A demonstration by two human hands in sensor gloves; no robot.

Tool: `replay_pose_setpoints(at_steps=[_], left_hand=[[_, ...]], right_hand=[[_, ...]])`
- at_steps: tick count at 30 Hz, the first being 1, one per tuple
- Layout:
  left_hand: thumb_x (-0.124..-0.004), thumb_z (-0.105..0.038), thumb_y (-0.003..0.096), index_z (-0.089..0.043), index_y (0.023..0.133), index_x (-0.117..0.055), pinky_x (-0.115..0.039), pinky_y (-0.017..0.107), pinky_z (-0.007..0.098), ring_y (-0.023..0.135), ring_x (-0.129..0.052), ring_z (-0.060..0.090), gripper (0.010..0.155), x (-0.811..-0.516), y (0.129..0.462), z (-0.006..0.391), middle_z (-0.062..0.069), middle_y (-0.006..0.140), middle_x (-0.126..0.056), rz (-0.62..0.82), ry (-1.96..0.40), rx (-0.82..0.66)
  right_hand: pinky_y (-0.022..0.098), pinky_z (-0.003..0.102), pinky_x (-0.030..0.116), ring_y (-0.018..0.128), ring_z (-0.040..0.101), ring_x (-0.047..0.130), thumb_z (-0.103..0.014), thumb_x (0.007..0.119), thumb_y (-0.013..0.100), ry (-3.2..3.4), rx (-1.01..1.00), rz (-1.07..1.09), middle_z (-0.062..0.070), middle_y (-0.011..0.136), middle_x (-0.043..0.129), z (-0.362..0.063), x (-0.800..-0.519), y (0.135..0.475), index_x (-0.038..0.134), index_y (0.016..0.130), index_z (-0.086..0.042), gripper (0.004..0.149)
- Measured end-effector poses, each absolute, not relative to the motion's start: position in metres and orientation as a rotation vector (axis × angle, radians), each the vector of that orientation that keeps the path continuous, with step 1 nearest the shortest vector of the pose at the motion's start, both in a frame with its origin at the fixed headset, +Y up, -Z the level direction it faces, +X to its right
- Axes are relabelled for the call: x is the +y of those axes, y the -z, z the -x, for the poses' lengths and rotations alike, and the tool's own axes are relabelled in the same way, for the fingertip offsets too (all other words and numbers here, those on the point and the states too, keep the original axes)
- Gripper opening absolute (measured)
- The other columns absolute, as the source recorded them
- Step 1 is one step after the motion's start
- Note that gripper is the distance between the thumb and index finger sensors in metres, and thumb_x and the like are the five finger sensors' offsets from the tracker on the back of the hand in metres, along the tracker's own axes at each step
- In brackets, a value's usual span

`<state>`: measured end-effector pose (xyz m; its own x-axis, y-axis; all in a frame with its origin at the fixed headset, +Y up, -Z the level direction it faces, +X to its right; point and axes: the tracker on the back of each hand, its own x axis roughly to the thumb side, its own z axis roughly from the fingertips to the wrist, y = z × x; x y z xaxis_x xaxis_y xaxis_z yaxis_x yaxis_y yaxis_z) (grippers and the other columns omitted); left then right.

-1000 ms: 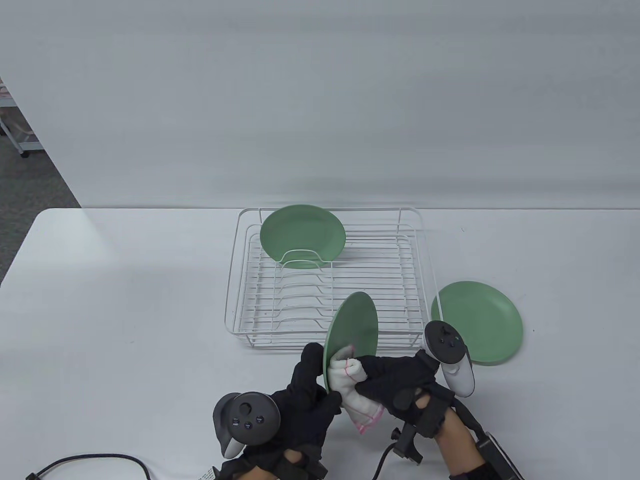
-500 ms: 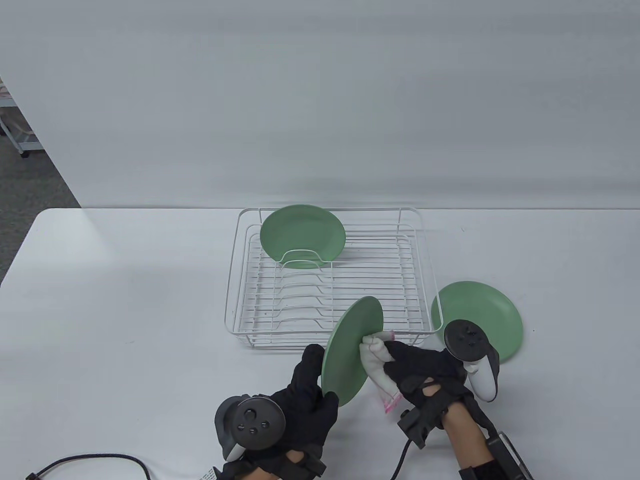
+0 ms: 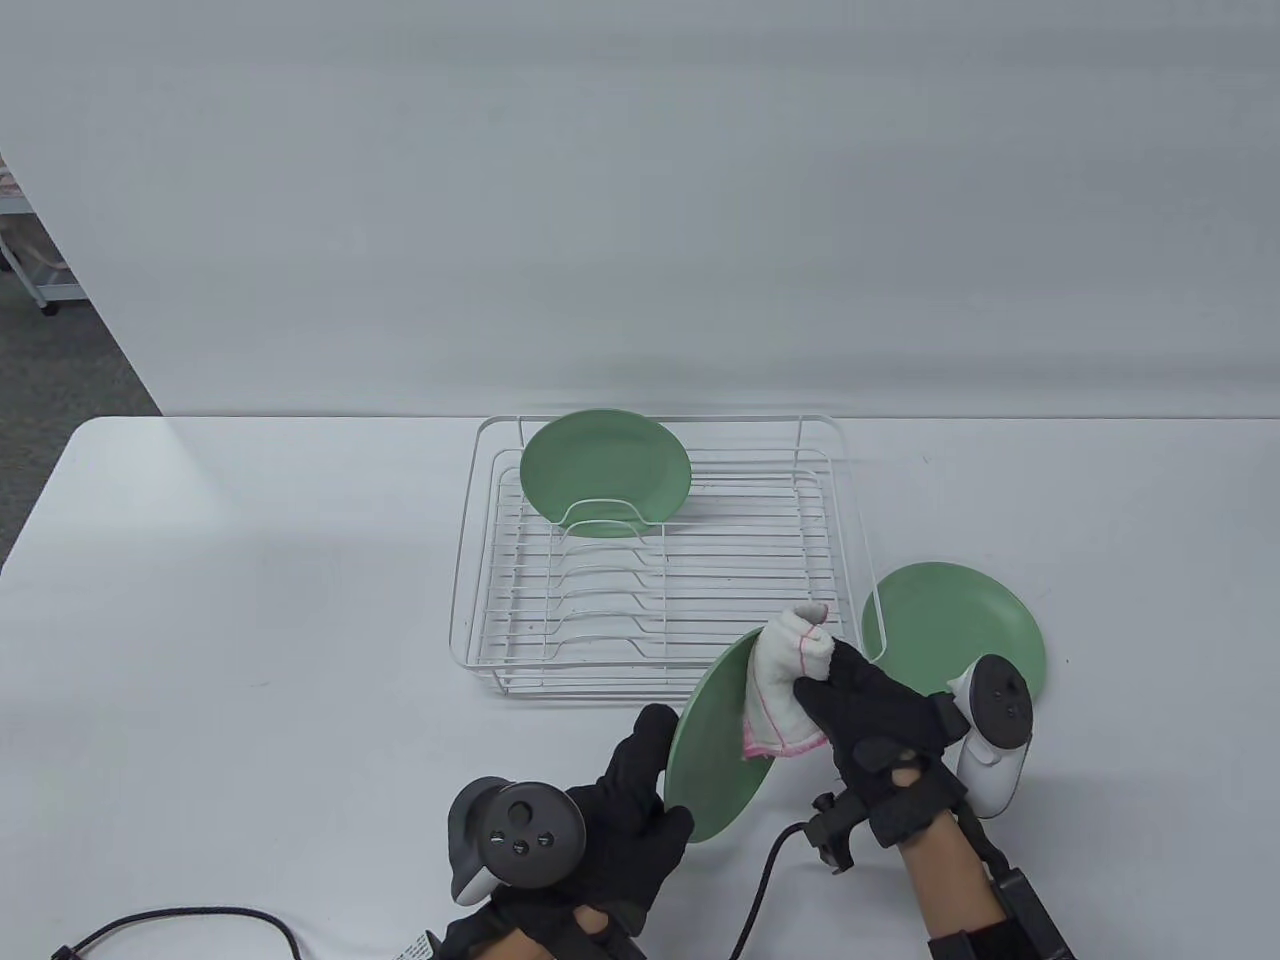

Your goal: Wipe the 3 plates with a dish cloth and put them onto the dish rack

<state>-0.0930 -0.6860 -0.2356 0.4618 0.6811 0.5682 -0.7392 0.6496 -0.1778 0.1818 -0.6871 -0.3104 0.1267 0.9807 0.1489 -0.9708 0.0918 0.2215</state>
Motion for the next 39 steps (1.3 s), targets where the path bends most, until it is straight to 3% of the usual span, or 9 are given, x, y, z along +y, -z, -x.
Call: replay_pose_setpoints(at_steps=[8,11,15,25,31,36,39], left_hand=[[-0.081,-0.029,0.0445,-0.012,0.106,-0.023,-0.098,0.033,0.047,0.046,-0.111,0.033,0.086,-0.682,0.234,0.097,0.026,0.1,-0.055,-0.159,-0.883,-0.635],[-0.082,-0.029,0.0445,-0.012,0.106,-0.024,-0.098,0.032,0.047,0.046,-0.111,0.033,0.086,-0.679,0.233,0.104,0.027,0.1,-0.055,-0.231,-0.931,-0.61],[-0.084,-0.027,0.0446,-0.013,0.107,-0.028,-0.097,0.031,0.05,0.044,-0.111,0.036,0.085,-0.673,0.231,0.112,0.025,0.1,-0.058,-0.336,-0.928,-0.588],[-0.085,-0.03,0.0443,-0.011,0.106,-0.032,-0.098,0.028,0.048,0.039,-0.111,0.033,0.084,-0.674,0.231,0.114,0.024,0.098,-0.062,-0.342,-0.948,-0.531],[-0.084,-0.032,0.0451,-0.011,0.106,-0.03,-0.098,0.029,0.046,0.041,-0.111,0.032,0.084,-0.678,0.236,0.121,0.024,0.098,-0.06,-0.286,-1.073,-0.465],[-0.087,-0.032,0.0447,-0.01,0.106,-0.029,-0.098,0.03,0.045,0.042,-0.111,0.031,0.087,-0.684,0.247,0.139,0.024,0.099,-0.06,-0.196,-1.314,-0.338],[-0.088,-0.031,0.0444,-0.011,0.106,-0.03,-0.097,0.029,0.045,0.04,-0.111,0.029,0.088,-0.688,0.256,0.16,0.02,0.1,-0.063,-0.144,-1.575,-0.223]], right_hand=[[0.039,0.061,0.083,0.055,0.05,0.094,-0.021,0.087,0.037,-1.493,0.215,-0.511,0.02,0.079,0.092,-0.141,-0.678,0.297,0.087,0.084,-0.021,0.047],[0.038,0.061,0.082,0.054,0.051,0.094,-0.021,0.086,0.037,-1.591,0.43,-0.505,0.02,0.076,0.093,-0.128,-0.685,0.294,0.089,0.082,-0.02,0.045],[0.036,0.062,0.082,0.051,0.052,0.094,-0.019,0.087,0.036,-1.694,0.529,-0.444,0.023,0.074,0.093,-0.128,-0.692,0.296,0.09,0.081,-0.018,0.045],[0.035,0.062,0.081,0.05,0.052,0.093,-0.019,0.087,0.036,-1.853,0.377,-0.131,0.024,0.074,0.092,-0.167,-0.704,0.31,0.089,0.082,-0.016,0.046],[0.035,0.061,0.082,0.05,0.051,0.094,-0.019,0.086,0.037,-1.802,0.308,-0.119,0.024,0.074,0.092,-0.174,-0.703,0.312,0.088,0.083,-0.016,0.046],[0.034,0.06,0.083,0.049,0.05,0.094,-0.02,0.086,0.037,-1.692,0.29,-0.152,0.024,0.074,0.093,-0.176,-0.698,0.311,0.088,0.083,-0.016,0.047],[0.034,0.06,0.083,0.049,0.05,0.094,-0.02,0.086,0.037,-1.548,0.241,-0.209,0.024,0.074,0.093,-0.184,-0.678,0.306,0.088,0.083,-0.016,0.047]])
